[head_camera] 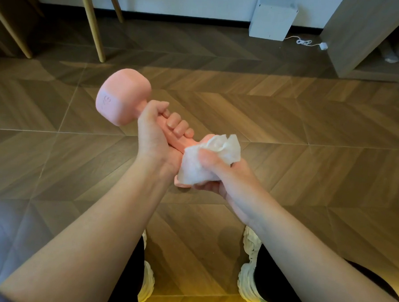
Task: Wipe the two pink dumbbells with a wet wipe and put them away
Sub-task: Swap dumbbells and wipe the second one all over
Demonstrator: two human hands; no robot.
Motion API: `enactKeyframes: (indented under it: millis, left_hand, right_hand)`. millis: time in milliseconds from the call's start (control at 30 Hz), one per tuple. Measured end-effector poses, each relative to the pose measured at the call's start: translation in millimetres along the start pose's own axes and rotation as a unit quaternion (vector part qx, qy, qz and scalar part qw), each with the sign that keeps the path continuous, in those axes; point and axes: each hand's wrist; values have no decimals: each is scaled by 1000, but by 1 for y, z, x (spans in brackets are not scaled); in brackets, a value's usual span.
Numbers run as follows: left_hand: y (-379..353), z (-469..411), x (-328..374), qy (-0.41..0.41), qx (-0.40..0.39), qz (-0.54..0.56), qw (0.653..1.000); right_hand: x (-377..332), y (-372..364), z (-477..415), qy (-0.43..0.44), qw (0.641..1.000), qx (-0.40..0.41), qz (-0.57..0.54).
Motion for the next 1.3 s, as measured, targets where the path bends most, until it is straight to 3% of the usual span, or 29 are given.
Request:
enactKeyframes:
  millis: [100, 267, 400, 567, 800, 1000, 1167, 1300]
  left_hand:
    - [-3, -1, -2, -6, -13, -16, 1000]
    - [-1, -5, 1, -11, 28, 1, 1000]
    - [-1, -8, -3, 0, 76, 24, 997]
    - [-3, -8, -1, 20, 67, 50, 996]
    - [1, -3, -1, 1, 52, 38, 998]
    - [-3, 1, -9, -2, 17, 3, 1000]
    - [1, -5, -2, 9, 17, 20, 1000]
    - [3, -3, -5, 22, 19, 15, 999]
  right_hand:
    - [3, 4, -4, -15, 999, 9, -34]
    - [5, 13, -1, 59, 996, -68, -1]
    - [7, 8, -7, 121, 990, 0, 69]
    - [-3, 3, -5, 76, 996, 47, 31]
    - [-2, 7, 2, -83, 992, -57, -76]
    - [-5, 6, 1, -72, 994, -21, -81]
    - [-7, 19, 4, -63, 984, -104, -130]
    - [-5, 8, 5, -54, 997, -41, -36]
Point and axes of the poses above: each hand's wrist, its own z-axis away from the middle knuckle, its own y-axis out of the back of the hand, x = y × z, and after that the axes turned 7 degrees about z, right-handed
